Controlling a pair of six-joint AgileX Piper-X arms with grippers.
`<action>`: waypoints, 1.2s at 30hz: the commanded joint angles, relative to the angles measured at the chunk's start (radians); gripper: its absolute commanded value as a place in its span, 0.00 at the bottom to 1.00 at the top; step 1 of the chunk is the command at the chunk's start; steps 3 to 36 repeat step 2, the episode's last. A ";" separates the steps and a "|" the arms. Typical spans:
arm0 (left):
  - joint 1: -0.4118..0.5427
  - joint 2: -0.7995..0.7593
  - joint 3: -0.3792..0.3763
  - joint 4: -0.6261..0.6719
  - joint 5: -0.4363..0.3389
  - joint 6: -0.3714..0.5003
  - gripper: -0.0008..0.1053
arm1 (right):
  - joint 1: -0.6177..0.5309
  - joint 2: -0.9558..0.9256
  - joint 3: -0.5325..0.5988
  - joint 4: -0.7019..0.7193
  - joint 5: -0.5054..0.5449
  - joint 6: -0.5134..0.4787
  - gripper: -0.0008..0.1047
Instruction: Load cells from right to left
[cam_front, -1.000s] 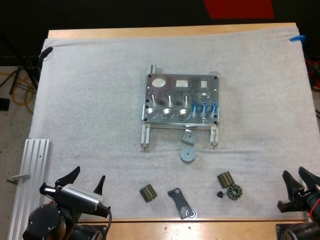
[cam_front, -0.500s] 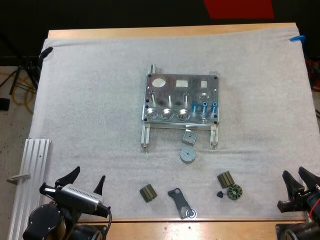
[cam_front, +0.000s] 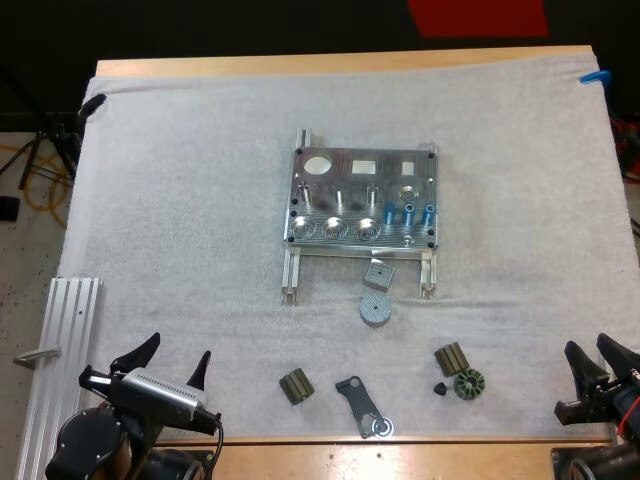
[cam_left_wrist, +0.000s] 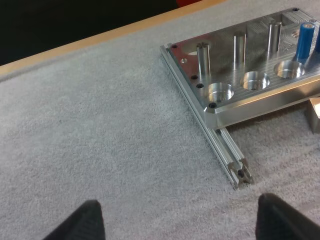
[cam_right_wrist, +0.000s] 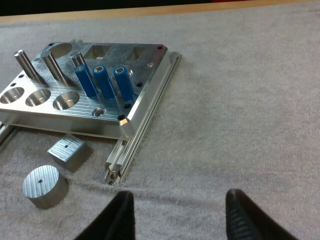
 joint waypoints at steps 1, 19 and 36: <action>0.001 -0.138 -0.003 -0.014 0.002 -0.008 0.60 | 0.000 -0.040 -0.003 -0.010 -0.001 -0.013 0.40; 0.001 -0.138 -0.003 -0.014 0.002 -0.008 0.60 | 0.000 -0.040 -0.003 -0.010 -0.001 -0.013 0.40; 0.001 -0.138 -0.003 -0.014 0.002 -0.008 0.60 | 0.000 -0.040 -0.003 -0.010 -0.001 -0.013 0.40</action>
